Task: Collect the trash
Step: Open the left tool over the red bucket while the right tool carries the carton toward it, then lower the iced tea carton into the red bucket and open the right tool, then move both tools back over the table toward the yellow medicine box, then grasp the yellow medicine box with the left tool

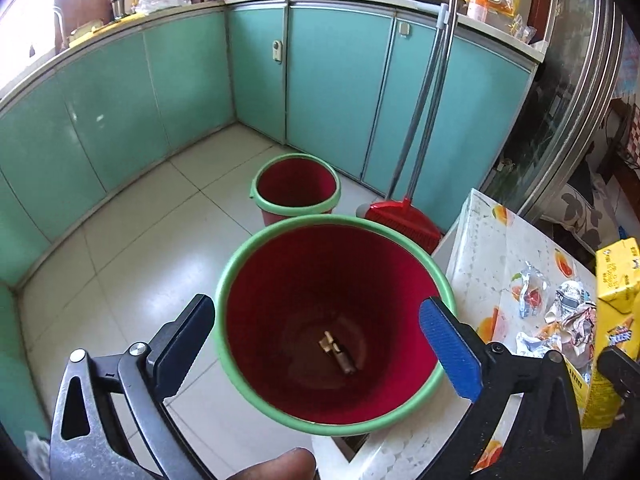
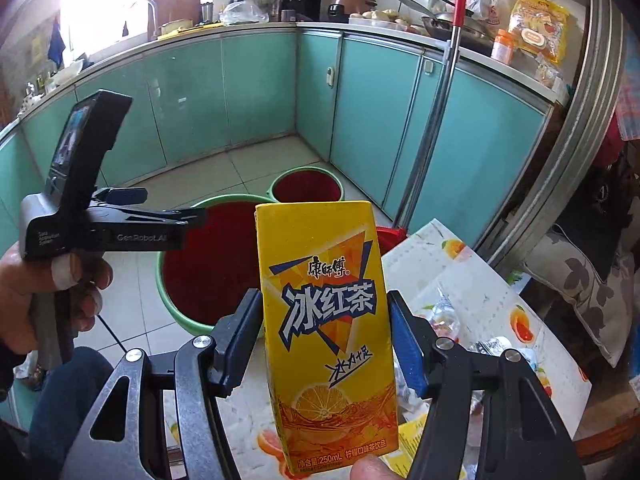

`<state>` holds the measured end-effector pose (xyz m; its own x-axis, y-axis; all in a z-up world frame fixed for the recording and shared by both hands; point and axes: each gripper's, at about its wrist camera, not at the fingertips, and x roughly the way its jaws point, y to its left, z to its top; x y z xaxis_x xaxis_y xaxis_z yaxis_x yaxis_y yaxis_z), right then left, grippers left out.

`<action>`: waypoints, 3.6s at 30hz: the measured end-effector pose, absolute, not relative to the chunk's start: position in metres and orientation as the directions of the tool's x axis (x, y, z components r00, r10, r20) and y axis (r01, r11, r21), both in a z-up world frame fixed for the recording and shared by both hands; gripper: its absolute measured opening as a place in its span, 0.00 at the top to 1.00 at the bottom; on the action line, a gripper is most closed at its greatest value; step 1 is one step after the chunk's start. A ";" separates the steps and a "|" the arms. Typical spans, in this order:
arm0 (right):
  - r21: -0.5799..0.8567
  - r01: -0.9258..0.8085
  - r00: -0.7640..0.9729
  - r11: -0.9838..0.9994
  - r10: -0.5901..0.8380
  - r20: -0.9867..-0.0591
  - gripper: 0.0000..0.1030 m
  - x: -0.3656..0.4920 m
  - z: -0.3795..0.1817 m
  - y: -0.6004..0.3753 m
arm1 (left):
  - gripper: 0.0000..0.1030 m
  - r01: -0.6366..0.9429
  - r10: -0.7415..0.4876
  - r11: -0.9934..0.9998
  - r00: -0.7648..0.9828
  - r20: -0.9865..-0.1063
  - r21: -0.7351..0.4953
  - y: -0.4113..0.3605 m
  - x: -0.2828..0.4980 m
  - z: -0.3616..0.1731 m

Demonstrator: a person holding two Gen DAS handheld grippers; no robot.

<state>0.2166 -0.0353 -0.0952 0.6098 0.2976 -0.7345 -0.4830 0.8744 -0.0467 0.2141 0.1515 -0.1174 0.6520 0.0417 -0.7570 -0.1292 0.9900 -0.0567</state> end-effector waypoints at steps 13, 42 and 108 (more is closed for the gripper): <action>0.011 -0.587 0.545 0.810 0.404 -0.735 0.41 0.287 -0.130 0.098 | 0.00 -0.265 0.139 0.962 0.676 -0.723 -0.063 0.217 0.164 -0.098; -0.102 -0.491 0.642 0.865 0.281 -0.713 0.18 0.246 -0.105 0.064 | 0.00 -0.225 0.115 0.972 0.719 -0.685 -0.073 0.195 0.130 -0.072; 0.035 0.254 0.640 0.967 -0.141 -0.756 0.01 0.065 -0.142 -0.373 | 0.54 0.931 -0.053 0.288 0.248 -0.967 0.223 -0.203 0.161 -0.203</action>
<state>0.0646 -0.3729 -0.1422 0.6397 -0.1411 -0.7555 0.2539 0.9666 0.0345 0.1609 -0.2029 -0.2029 0.2483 -0.0526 -0.9672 0.9312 0.2881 0.2234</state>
